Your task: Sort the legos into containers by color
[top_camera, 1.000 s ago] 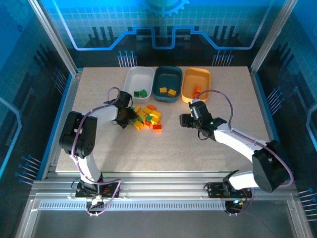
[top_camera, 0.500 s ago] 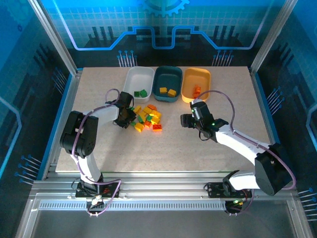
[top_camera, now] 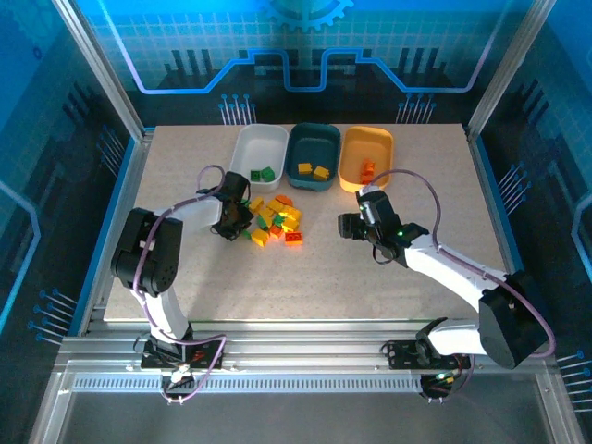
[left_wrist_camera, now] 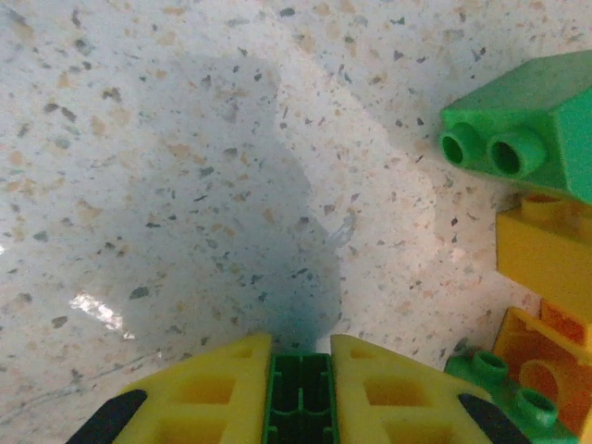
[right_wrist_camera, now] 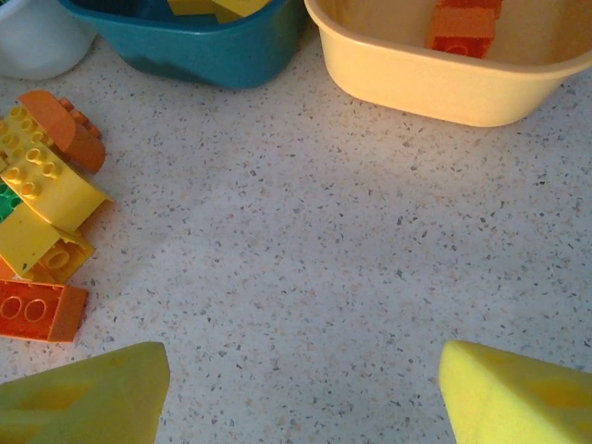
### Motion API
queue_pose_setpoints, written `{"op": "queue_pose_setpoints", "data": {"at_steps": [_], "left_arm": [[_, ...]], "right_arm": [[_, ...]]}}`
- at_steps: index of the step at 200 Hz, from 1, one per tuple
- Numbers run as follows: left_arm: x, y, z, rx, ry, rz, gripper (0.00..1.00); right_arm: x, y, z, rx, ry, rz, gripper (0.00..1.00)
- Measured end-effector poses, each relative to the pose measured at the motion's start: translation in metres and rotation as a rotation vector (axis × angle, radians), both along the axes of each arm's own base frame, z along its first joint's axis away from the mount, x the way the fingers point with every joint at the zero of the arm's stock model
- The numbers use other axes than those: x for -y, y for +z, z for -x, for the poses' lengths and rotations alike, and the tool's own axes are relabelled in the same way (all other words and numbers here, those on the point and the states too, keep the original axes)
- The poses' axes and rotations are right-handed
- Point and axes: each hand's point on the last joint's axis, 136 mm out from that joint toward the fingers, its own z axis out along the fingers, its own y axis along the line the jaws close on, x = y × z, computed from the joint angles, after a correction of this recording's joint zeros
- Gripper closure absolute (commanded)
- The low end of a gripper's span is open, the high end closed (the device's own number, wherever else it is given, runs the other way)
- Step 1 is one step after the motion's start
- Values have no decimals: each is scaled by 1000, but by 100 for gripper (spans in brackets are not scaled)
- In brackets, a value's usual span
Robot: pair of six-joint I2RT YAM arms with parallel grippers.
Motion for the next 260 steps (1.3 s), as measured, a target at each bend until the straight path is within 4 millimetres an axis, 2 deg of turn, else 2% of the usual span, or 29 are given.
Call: {"op": "queue_pose_setpoints", "data": {"at_steps": [18,34,49,65,79,94,111,112,140,158,183,188,201,230,260], "left_arm": [[-2,12,0,21,-17,-12,92],[-2,34,-6,65,-43,-24,94],[1,62,-21,123,-80,-32,95],[9,98,-49,206,-127,-35,95],[18,130,-83,298,-168,-39,97],[27,150,-118,369,-211,-51,98],[34,152,-143,393,-249,-68,97],[36,146,-148,387,-256,-71,97],[50,113,-194,368,-330,-101,95],[55,91,-212,348,-358,-110,90],[56,73,-218,308,-376,-114,76],[56,73,-218,305,-380,-115,71],[56,73,-219,301,-383,-114,66],[55,74,-218,295,-386,-112,42],[57,76,-216,294,-396,-102,37]], "right_arm": [[0,0,0,0,0,0,22],[0,0,0,-1,0,0,22],[0,-1,0,-1,0,0,22],[0,-1,0,-2,0,0,22],[0,-1,0,-3,2,-2,22],[0,-2,0,-5,1,-1,22],[-1,-2,0,-5,2,-1,22],[-1,-2,0,-4,2,-1,22],[-1,-2,0,-3,0,-4,22],[-1,-3,0,-4,0,-4,22],[-1,-3,0,-3,0,-4,22],[-1,-3,0,-4,1,-5,22],[-1,-3,0,-4,2,-6,22],[-1,-2,0,-2,2,-8,22],[-2,-2,0,1,3,-10,22]]}}
